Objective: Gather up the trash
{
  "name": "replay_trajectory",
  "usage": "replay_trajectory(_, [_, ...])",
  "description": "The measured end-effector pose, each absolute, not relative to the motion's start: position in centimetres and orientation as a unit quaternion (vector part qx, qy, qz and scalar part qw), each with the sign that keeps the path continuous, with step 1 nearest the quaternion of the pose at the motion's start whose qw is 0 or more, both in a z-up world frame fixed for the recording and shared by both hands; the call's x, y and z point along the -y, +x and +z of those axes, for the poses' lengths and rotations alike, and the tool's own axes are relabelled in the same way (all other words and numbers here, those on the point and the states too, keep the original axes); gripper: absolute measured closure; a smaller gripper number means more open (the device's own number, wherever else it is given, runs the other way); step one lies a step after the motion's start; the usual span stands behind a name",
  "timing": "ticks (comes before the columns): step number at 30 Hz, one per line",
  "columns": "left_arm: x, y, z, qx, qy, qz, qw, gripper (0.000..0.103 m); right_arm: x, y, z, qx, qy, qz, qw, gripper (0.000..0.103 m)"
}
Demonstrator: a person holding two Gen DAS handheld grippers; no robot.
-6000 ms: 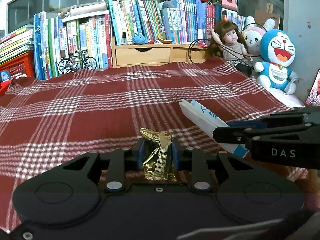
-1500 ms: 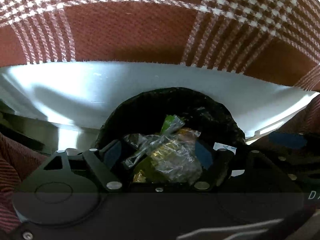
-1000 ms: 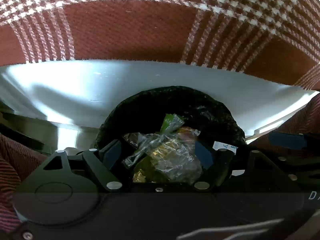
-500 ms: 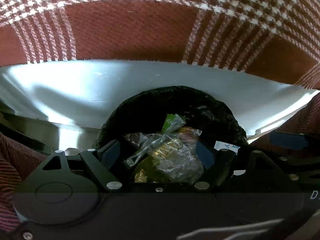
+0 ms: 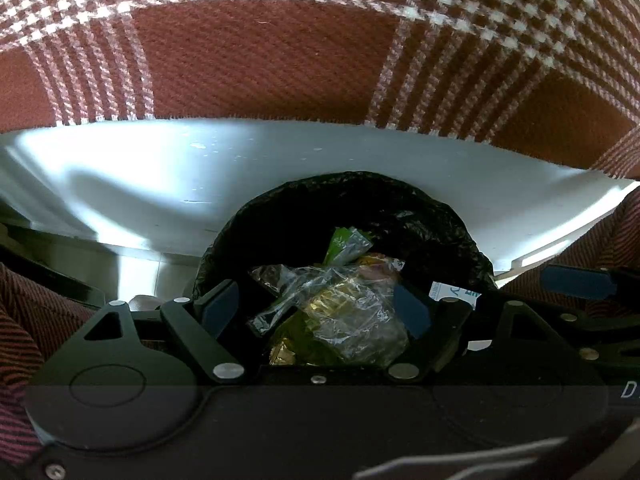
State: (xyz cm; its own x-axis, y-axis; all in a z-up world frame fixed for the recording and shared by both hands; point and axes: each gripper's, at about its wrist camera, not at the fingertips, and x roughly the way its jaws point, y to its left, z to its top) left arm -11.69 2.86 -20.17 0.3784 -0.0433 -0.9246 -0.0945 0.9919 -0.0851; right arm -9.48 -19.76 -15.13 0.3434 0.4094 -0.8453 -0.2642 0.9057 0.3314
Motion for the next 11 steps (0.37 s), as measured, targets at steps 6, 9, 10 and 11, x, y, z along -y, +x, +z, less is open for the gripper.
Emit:
replay_trajectory(6, [-2.74,-11.91,-20.03,-0.549,-0.049,0.016,0.834,0.019,19.72,-9.54,-15.20,-0.535,0.068,0.206,0.816,0.014])
replay_trajectory(9, [-2.68,-11.97,-19.92,-0.545,-0.045,0.016,0.837,0.018,19.76,-9.51,-15.21,-0.535,0.068,0.206,0.816,0.014])
replay_trajectory(10, [-2.69,-11.98,-19.86,-0.545,-0.045,0.016,0.837,0.018,19.72,-9.59,-15.24,-0.536,0.069,0.206,0.816,0.014])
replay_trajectory(11, [-2.67,-11.98,-19.82,-0.545,-0.045,0.017,0.837,0.018,19.73,-9.59,-15.28,-0.536,0.069,0.205,0.816,0.014])
